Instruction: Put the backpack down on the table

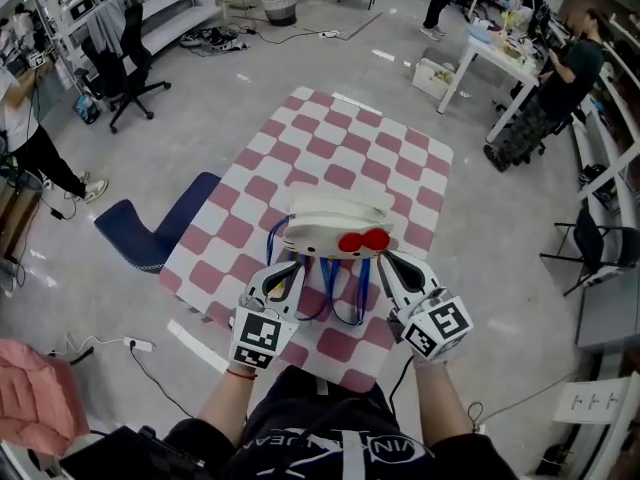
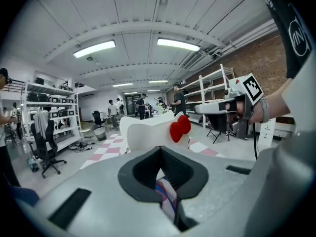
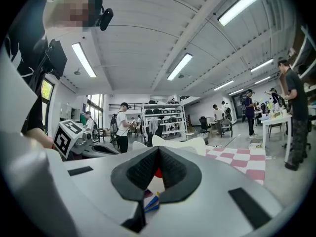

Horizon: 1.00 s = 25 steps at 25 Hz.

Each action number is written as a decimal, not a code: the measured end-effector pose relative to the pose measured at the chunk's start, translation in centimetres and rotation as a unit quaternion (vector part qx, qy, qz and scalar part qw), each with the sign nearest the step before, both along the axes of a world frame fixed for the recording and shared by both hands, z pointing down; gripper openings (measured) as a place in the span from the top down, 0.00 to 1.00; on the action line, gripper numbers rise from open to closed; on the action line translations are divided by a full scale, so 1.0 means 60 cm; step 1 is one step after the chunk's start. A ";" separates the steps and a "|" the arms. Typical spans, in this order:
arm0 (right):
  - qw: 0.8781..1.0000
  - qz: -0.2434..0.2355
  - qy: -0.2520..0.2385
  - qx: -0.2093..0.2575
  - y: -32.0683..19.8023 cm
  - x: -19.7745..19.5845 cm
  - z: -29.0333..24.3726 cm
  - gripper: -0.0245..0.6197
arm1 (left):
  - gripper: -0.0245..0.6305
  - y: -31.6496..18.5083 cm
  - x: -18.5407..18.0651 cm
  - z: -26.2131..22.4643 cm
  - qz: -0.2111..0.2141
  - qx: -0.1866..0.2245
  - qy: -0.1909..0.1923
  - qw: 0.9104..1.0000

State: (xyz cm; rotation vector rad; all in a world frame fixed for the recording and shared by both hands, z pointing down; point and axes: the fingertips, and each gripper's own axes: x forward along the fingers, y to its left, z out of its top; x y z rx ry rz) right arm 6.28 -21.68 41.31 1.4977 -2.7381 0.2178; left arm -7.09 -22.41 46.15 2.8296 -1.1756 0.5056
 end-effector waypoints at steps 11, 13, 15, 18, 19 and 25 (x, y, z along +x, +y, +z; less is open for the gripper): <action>0.999 -0.008 -0.023 -0.025 0.087 -0.061 0.033 0.96 | 0.95 0.063 0.007 0.018 0.010 -0.026 0.026 0.999; 0.999 -0.016 -0.028 -0.026 0.099 -0.066 0.032 0.96 | 0.95 0.075 -0.003 0.011 -0.001 -0.021 0.025 0.999; 0.999 -0.027 -0.032 -0.024 0.114 -0.073 0.030 0.96 | 0.95 0.092 -0.017 0.005 -0.018 -0.018 0.023 0.999; 0.998 -0.045 -0.035 -0.022 0.148 -0.082 0.025 0.96 | 0.95 0.126 -0.032 -0.002 -0.044 -0.020 0.022 0.999; 0.998 -0.052 -0.035 -0.022 0.163 -0.083 0.024 0.96 | 0.95 0.141 -0.033 -0.005 -0.050 -0.022 0.025 0.998; 0.996 -0.075 -0.045 -0.036 0.264 -0.070 0.027 0.96 | 0.95 0.251 -0.006 -0.013 -0.064 -0.022 0.031 0.997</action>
